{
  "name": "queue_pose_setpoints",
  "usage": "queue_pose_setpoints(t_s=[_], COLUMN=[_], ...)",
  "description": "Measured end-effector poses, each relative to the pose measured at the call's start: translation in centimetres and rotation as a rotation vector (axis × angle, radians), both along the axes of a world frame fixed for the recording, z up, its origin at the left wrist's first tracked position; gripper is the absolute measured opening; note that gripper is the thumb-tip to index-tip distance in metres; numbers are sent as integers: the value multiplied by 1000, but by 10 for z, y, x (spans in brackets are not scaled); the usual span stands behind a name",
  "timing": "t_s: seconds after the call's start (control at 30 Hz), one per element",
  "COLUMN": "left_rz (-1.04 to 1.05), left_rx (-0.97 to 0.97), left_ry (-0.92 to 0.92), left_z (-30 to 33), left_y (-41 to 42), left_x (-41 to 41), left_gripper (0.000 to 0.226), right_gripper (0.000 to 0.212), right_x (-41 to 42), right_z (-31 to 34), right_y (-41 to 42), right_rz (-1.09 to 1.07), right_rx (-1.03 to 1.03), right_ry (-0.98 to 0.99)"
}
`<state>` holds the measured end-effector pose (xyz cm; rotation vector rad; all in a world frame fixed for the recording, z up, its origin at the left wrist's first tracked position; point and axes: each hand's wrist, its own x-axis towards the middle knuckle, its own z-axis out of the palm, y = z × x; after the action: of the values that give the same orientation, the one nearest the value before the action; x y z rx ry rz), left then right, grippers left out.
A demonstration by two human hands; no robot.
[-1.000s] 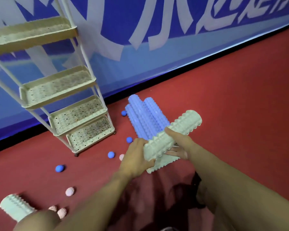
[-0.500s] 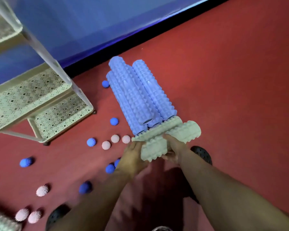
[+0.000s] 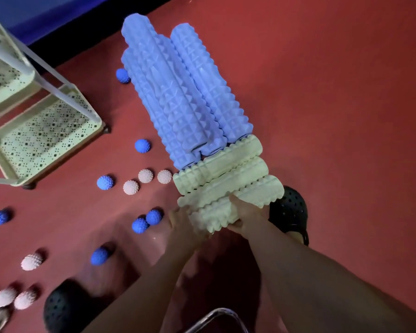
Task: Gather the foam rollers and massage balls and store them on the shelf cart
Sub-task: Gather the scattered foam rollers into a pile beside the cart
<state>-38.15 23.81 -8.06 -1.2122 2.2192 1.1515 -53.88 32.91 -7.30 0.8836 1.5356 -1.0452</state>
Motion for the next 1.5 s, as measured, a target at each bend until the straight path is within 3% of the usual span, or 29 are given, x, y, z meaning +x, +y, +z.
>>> queue_pose_setpoints(t_s=[0.13, 0.2, 0.27, 0.33, 0.43, 0.53, 0.63, 0.7, 0.8, 0.83, 0.9, 0.93, 1.03, 1.13, 1.27, 1.37, 1.5], left_rz=[426, 585, 712, 797, 804, 796, 807, 813, 777, 757, 691, 651, 467, 291, 87, -19, -65], left_rx=[325, 382, 420, 454, 452, 499, 549, 549, 529, 527, 483, 453, 307, 147, -126, -236, -330], left_ry=[-213, -189, -135, -79, -9, 54, 80, 64, 58, 54, 21, 0, -55, -75, -50, -58, -94], left_z=[-14, -20, -21, -20, -12, -7, -10, -14, -12, -12, -8, -5, 10, 31, 59, 106, 166], left_y=[9, 9, 8, 7, 5, 4, 2, 1, 2, 3, 2, 2, 0, -11, -31, -54, -93], left_x=[9, 12, 10, 6, -3, -13, -19, -20, -20, -19, -19, -18, -13, -3, 20, 41, 80], left_gripper=[115, 99, 78, 72, 69, 80, 60, 49, 51, 53, 47, 45, 46, 26, 50, 54, 54], right_gripper=[25, 23, 35, 43, 50, 83, 47, 41, 91, 93, 62, 58, 74, 44, 57, 54, 55], right_x=[9, 14, 15, 14, 11, 4, -8, -12, -8, -6, -6, -8, -12, 0, 27, 48, 76], right_z=[-18, -27, -32, -34, -37, -55, -53, -54, -67, -63, -58, -56, -54, -5, 54, 95, 152], right_y=[6, 10, 12, 11, 7, 5, 3, 2, 5, 5, 5, 4, 4, -6, -13, -26, -58], right_rz=[-85, -147, -198, -210, -234, -177, -106, -100, -38, -22, -83, -72, 110, 437, 1037, 1371, 1589], right_rx=[29, 53, 37, 31, 71, 106, 127, 123, 129, 124, 153, 172, 246, 295, 250, 118, 57], right_ry=[-13, 22, 35, 71, 161, 228, 225, 218, 203, 214, 252, 268, 292, 423, 746, 918, 1064])
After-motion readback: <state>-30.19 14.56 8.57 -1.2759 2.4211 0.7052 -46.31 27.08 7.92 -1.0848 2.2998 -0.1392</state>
